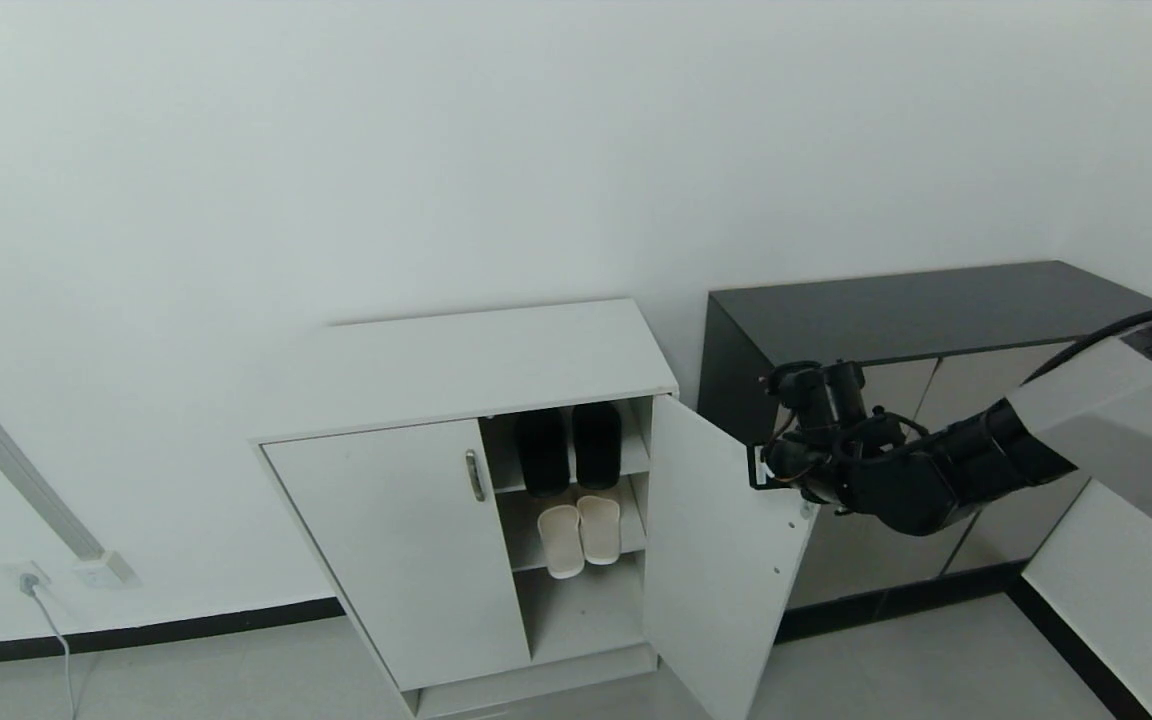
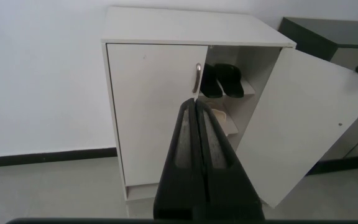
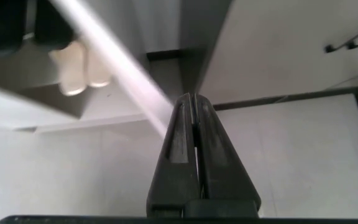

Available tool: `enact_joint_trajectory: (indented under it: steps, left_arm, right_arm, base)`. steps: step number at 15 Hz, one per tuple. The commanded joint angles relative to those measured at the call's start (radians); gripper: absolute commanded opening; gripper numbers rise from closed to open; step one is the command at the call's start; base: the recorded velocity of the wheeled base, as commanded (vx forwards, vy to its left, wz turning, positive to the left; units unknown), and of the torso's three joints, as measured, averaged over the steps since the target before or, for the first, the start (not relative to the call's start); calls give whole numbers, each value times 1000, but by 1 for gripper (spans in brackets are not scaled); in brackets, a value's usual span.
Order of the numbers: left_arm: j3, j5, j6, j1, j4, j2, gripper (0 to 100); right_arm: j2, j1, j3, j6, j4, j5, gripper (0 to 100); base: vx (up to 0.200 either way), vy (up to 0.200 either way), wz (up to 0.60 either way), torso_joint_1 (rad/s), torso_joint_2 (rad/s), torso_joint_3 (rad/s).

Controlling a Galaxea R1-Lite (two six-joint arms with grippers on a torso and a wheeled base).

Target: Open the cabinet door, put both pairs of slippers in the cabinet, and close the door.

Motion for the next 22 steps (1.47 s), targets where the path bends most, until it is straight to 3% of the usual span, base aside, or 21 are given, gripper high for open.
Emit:
enact_joint_trajectory:
  steps: [1,5,9,13,22]
  left_arm:
    - [0,1,0,1,0,1,0]
    - [0,1,-2,1,0,1,0]
    - [-1,1,-2,1,0,1,0]
    - [0,1,-2,1,0,1,0]
    - [0,1,-2,1,0,1,0]
  right_arm:
    - [-100,76,65,3,-1,0,0]
    - [-112,86,80,1,-1,-5,0]
    - [-40,18,82,4,-3,-5,0]
    - [23,11,82,4,-37,0,0]
    - [-22,184,140,50,-64,26,0]
  base:
    - [0,0,0,0,0,0]
    - [0,0,0,0,0,0]
    - [0,0,0,0,0,0]
    - [0,0,0,0,0,0]
    - [0,0,0,0,0,0]
